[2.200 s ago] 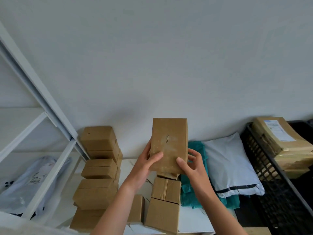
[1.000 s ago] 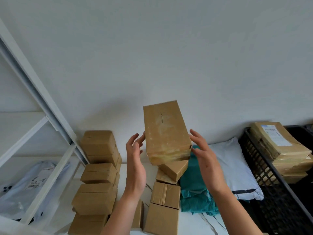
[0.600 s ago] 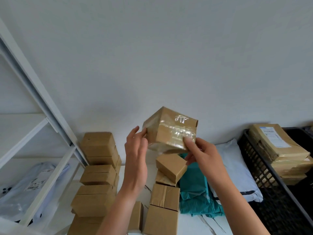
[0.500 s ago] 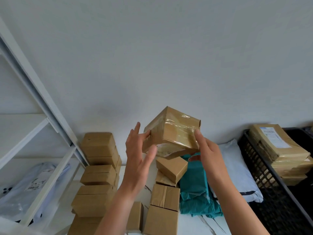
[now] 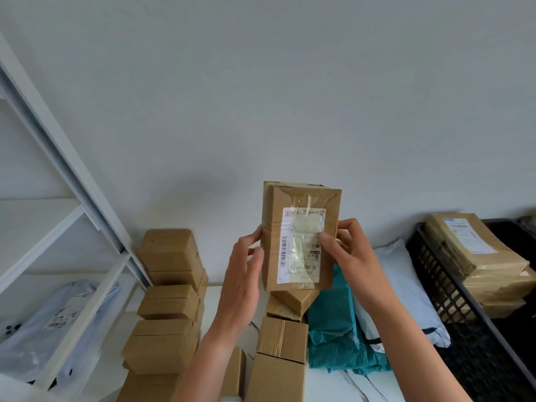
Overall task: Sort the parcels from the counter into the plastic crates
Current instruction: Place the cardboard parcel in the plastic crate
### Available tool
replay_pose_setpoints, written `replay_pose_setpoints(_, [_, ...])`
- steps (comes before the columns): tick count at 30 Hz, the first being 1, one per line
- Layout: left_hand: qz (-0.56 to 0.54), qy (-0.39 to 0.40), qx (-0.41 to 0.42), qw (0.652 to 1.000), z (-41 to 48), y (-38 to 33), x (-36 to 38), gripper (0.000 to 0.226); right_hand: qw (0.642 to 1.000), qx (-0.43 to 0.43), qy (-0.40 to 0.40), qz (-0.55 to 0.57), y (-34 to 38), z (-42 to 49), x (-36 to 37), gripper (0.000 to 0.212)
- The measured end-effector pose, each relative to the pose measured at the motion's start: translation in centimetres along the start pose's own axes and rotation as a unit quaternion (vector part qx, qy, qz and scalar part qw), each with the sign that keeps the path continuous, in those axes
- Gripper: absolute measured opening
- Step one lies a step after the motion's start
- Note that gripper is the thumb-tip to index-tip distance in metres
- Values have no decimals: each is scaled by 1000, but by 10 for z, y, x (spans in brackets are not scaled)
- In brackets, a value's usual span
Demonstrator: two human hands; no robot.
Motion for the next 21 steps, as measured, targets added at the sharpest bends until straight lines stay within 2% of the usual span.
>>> replay_pose_setpoints(4, [-49, 66, 12, 997, -2, 0, 10, 62, 999, 28, -23, 6, -9, -1, -5, 38])
replay_pose_setpoints(7, [-25, 63, 21, 998, 2, 1, 3, 66, 998, 59, -28, 8, -14, -5, -6, 47])
replay_pose_setpoints(9, [7, 70, 43, 997, 10, -5, -7, 69, 996, 31, -58, -52, -9, -5, -22, 61])
replay_pose_setpoints(11, [66, 99, 86, 989, 20, -16, -17, 69, 987, -38, -58, -143, 10, -5, -33, 75])
replay_pose_setpoints(12, [106, 129, 107, 980, 25, -22, -20, 66, 982, -64, -20, -179, 18, -5, -32, 82])
replay_pose_setpoints(14, [188, 225, 138, 946, 31, -31, -15, 55, 964, -47, 113, -236, 16, -5, -21, 94])
replay_pose_setpoints(16, [247, 297, 162, 908, 32, -39, -5, 44, 929, 35, 257, -263, -6, -14, -7, 101])
replay_pose_setpoints(17, [260, 312, 171, 898, 33, -43, -1, 41, 913, 83, 304, -257, -20, -20, -2, 100])
replay_pose_setpoints(19, [258, 306, 178, 899, 36, -51, 3, 40, 911, 141, 329, -207, -39, -29, 2, 89])
replay_pose_setpoints(21, [206, 245, 152, 935, 45, -55, -4, 40, 942, 132, 270, -153, -48, -28, -2, 75])
Point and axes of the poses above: each hand's wrist, its own z-axis towards the middle knuckle, its own x-axis out of the palm, y = z × x, the point moved 8 cm from there along z, towards the middle knuckle, and after that the axes turned 15 degrees about z, right-handed, at the moved point
